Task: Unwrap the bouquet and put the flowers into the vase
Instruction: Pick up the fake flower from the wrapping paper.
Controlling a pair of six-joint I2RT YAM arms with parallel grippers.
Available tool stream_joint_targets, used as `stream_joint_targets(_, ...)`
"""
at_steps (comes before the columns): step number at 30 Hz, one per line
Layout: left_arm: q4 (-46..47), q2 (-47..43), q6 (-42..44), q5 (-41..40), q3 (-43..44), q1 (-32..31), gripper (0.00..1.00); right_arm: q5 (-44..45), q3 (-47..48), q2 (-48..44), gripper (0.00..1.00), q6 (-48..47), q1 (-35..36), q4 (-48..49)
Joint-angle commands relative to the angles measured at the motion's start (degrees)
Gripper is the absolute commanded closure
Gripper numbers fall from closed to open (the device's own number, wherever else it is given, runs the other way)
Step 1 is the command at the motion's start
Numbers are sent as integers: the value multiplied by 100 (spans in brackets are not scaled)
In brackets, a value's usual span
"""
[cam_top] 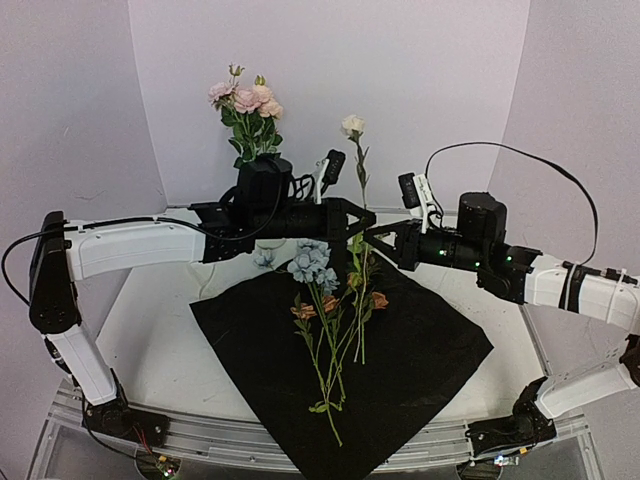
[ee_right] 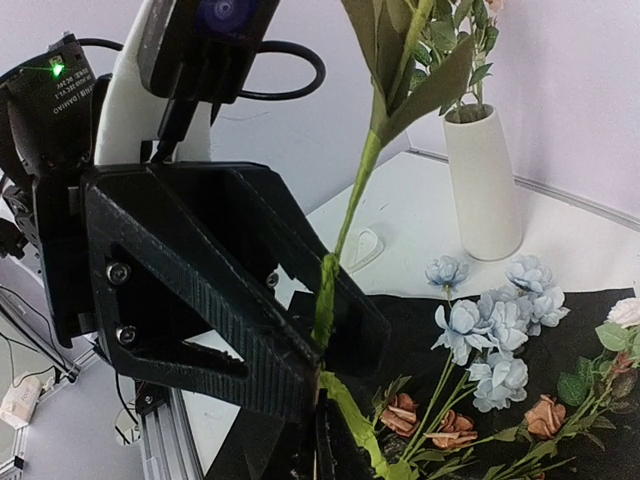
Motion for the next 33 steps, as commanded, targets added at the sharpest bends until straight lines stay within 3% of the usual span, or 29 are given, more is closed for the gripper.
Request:
stream_joint_targets(1, 175, 33, -17, -7, 286, 8, 83, -128, -11, -17, 96, -24, 16, 359)
stream_joint_targets(6, 169, 32, 47, -58, 273, 10, 99, -79, -32, -30, 86, -31, 17, 348)
stream_joint_targets(14, 138, -412, 1061, -859, -38, 10, 100, 287, -217, -125, 55, -97, 23, 312)
stream_joint_targets(20, 69, -886, 2053, -1921, -158, 9, 100, 585, -366, -345, 35, -172, 20, 269)
stream_joint_targets(24, 64, -1082, 2775, -2806, -80, 14, 100, 836, -469, -511, 28, -211, 17, 268)
stream_joint_targets(33, 218, -750, 4404, -4468, 816, 77, 100, 1015, -516, -615, 27, -237, 16, 268)
